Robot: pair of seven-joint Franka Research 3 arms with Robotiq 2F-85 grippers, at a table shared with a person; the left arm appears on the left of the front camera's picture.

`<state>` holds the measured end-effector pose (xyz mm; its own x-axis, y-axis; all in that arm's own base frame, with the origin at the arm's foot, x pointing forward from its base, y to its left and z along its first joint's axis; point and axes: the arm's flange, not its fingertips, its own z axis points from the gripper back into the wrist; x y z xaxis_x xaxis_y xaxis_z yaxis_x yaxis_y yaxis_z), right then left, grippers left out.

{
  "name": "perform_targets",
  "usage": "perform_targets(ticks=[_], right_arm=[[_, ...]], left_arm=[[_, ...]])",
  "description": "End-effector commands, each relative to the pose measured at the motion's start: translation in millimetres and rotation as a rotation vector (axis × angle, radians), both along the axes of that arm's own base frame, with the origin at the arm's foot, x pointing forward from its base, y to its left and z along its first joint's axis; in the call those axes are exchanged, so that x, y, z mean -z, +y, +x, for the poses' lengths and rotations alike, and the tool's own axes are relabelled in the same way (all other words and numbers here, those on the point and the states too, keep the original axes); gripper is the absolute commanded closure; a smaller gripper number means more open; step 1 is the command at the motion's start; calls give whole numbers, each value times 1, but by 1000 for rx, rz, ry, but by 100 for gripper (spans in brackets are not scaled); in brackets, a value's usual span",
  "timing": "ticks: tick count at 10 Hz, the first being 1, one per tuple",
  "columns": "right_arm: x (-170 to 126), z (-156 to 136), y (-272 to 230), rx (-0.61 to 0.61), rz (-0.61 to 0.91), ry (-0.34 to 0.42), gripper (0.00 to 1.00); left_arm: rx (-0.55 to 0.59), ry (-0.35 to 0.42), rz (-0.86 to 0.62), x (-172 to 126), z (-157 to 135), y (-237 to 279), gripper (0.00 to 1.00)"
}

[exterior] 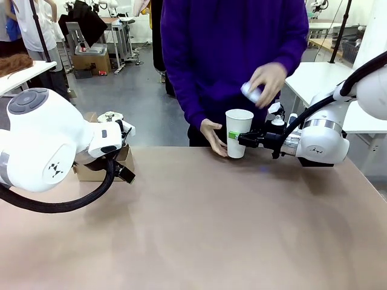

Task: Pour a drink into a cup and package it in a carrier.
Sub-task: When a person places the Paper Cup Lid on the 600 ml Paper Cup , lift the 600 ml Paper Cup.

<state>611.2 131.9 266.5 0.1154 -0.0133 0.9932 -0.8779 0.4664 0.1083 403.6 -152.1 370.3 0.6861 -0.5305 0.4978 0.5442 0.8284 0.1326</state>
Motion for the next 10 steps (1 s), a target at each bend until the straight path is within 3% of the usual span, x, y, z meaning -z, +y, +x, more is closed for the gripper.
perform_targets(ticks=[1, 10], right_arm=[[-2, 0, 2, 8, 9, -6, 20], [-2, 0, 2, 8, 9, -6, 20]], left_arm=[[0, 0, -2, 0, 0, 0, 0], [0, 0, -2, 0, 0, 0, 0]])
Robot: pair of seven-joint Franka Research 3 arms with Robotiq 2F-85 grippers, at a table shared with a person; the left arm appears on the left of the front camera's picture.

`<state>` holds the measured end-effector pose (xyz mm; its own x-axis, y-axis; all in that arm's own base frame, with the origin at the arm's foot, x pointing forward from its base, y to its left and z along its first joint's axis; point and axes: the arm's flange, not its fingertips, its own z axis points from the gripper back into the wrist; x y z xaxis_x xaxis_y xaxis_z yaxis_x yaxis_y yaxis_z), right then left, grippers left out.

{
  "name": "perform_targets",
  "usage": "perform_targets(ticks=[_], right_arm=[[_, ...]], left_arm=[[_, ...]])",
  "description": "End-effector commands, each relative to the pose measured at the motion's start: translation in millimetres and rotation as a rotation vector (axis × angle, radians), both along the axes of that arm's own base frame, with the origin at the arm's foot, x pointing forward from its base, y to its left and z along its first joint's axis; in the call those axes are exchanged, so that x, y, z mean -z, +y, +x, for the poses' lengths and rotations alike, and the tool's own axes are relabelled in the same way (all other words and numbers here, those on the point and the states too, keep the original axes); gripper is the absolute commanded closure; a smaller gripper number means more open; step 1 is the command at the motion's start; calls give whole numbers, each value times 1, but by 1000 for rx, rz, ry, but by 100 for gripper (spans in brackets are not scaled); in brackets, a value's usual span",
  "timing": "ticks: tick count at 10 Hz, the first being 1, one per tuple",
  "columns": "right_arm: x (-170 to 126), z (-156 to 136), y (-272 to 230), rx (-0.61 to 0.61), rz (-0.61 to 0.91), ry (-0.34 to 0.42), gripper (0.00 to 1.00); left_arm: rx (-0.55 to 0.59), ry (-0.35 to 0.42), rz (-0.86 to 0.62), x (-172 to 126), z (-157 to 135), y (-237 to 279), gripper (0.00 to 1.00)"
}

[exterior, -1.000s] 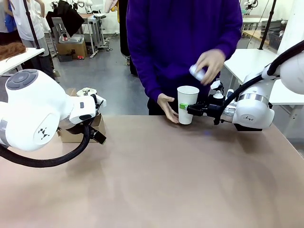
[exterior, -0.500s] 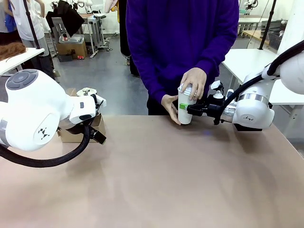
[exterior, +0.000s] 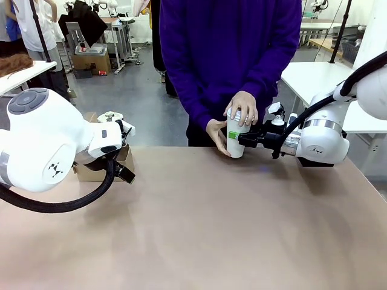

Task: Pour a drink into a cup and package it in a carrier.
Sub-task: When a person places the Paper Cup Lid on the 600 ml Paper Cup , lift the 600 ml Paper Cup.

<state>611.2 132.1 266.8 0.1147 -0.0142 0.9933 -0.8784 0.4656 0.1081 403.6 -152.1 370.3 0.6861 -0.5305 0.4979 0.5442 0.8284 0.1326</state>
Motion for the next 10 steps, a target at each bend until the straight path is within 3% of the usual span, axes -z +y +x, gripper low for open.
perform_targets(ticks=[1, 10], right_arm=[[-2, 0, 2, 8, 8, -5, 20], [-2, 0, 2, 8, 8, -5, 20]], left_arm=[[0, 0, -2, 0, 0, 0, 0], [0, 0, -2, 0, 0, 0, 0]])
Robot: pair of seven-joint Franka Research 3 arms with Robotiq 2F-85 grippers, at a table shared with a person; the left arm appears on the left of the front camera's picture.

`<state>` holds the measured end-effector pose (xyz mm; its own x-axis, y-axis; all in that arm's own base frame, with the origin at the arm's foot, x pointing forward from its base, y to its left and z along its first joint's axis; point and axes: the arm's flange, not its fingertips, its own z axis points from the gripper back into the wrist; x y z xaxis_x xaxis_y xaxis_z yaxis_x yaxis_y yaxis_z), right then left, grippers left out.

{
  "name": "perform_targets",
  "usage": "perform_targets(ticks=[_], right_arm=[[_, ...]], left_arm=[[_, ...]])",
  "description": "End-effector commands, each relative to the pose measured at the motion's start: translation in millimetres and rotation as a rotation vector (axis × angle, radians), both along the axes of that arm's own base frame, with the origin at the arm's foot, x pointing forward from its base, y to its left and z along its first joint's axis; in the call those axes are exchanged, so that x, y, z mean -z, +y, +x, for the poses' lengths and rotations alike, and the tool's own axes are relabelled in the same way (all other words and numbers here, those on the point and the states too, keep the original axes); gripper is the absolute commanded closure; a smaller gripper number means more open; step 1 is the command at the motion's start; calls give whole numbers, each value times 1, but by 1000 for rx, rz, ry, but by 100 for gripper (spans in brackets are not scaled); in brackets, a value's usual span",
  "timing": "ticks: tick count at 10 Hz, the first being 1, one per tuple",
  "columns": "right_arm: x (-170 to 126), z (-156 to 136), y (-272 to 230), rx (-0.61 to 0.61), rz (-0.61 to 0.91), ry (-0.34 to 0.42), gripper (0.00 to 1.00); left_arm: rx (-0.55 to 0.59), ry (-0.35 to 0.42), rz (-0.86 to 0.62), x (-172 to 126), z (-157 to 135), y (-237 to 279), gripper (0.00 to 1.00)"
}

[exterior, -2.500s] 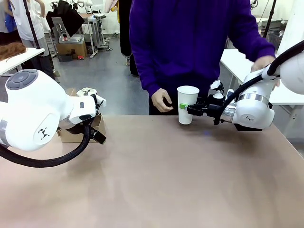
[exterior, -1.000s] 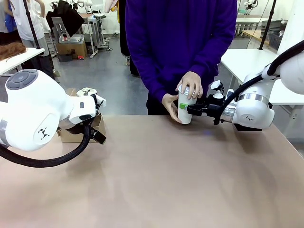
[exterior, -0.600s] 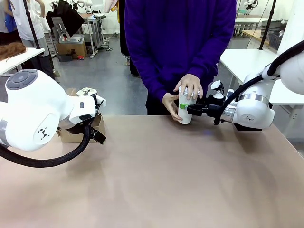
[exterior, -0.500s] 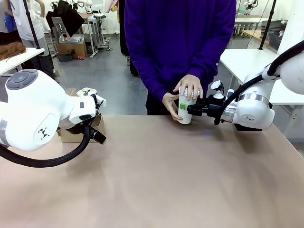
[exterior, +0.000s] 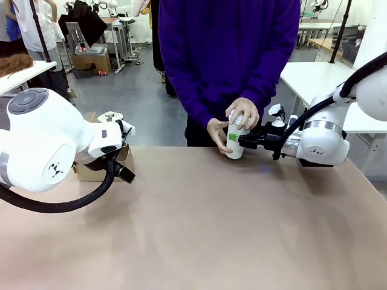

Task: Pour a drink into a cup and package it in a carrier.
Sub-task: When a person places the Paper Cup Lid on the 600 ml Paper Cup , lift the 600 ml Paper Cup.

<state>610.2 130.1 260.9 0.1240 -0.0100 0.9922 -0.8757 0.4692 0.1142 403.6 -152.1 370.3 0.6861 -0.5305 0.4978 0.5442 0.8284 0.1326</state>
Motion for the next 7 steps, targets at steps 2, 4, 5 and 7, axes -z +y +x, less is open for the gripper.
perform_targets(ticks=[2, 4, 5, 7], right_arm=[[-7, 1, 4, 5, 13, -15, 20], [-7, 1, 4, 5, 13, -15, 20], [-7, 1, 4, 5, 13, -15, 20], [-7, 1, 4, 5, 13, -15, 20]], left_arm=[[0, 0, -2, 0, 0, 0, 0], [0, 0, -2, 0, 0, 0, 0], [0, 0, -2, 0, 0, 0, 0], [0, 0, -2, 0, 0, 0, 0]])
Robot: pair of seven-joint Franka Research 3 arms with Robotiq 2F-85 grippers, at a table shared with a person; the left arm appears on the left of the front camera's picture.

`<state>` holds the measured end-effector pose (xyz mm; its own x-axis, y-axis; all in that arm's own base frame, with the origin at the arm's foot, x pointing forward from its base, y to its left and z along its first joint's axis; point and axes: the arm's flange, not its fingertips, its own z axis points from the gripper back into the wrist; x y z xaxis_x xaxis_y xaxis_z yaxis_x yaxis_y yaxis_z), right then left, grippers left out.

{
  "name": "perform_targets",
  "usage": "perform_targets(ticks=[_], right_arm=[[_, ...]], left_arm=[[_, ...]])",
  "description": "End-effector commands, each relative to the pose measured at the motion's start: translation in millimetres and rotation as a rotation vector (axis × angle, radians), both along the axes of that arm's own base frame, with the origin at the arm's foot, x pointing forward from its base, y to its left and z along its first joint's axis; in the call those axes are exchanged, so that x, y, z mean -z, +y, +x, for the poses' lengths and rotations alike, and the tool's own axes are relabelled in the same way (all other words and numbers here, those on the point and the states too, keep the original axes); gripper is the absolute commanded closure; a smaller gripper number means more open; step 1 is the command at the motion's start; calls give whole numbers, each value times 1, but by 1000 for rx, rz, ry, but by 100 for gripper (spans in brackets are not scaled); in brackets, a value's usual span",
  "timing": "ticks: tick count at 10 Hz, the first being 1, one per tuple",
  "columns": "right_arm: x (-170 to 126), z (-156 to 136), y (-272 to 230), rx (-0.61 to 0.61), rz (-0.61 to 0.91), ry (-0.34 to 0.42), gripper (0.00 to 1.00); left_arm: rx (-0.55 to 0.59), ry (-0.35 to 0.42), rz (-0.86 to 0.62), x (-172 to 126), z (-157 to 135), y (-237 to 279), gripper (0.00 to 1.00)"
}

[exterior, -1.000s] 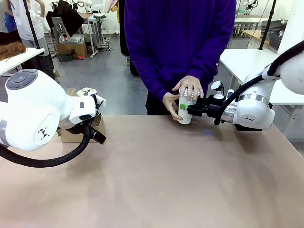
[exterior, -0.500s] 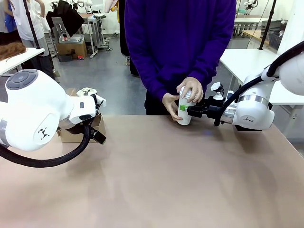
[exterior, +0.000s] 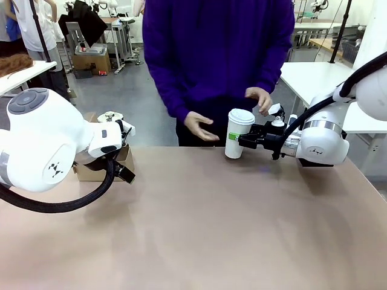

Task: Pour a drink into a cup and package it in a carrier.
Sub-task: When a person places the Paper Cup Lid on the 600 ml Paper Cup , lift the 600 ml Paper Cup.

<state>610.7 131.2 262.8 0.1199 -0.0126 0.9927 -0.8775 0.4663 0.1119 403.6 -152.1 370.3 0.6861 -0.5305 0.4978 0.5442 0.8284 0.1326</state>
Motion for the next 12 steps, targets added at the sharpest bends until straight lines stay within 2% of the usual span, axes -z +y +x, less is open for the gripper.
perform_targets(ticks=[1, 12], right_arm=[[-6, 1, 3, 8, 10, -10, 20], [-6, 1, 3, 8, 10, -10, 20]], left_arm=[[0, 0, -2, 0, 0, 0, 0], [0, 0, -2, 0, 0, 0, 0]])
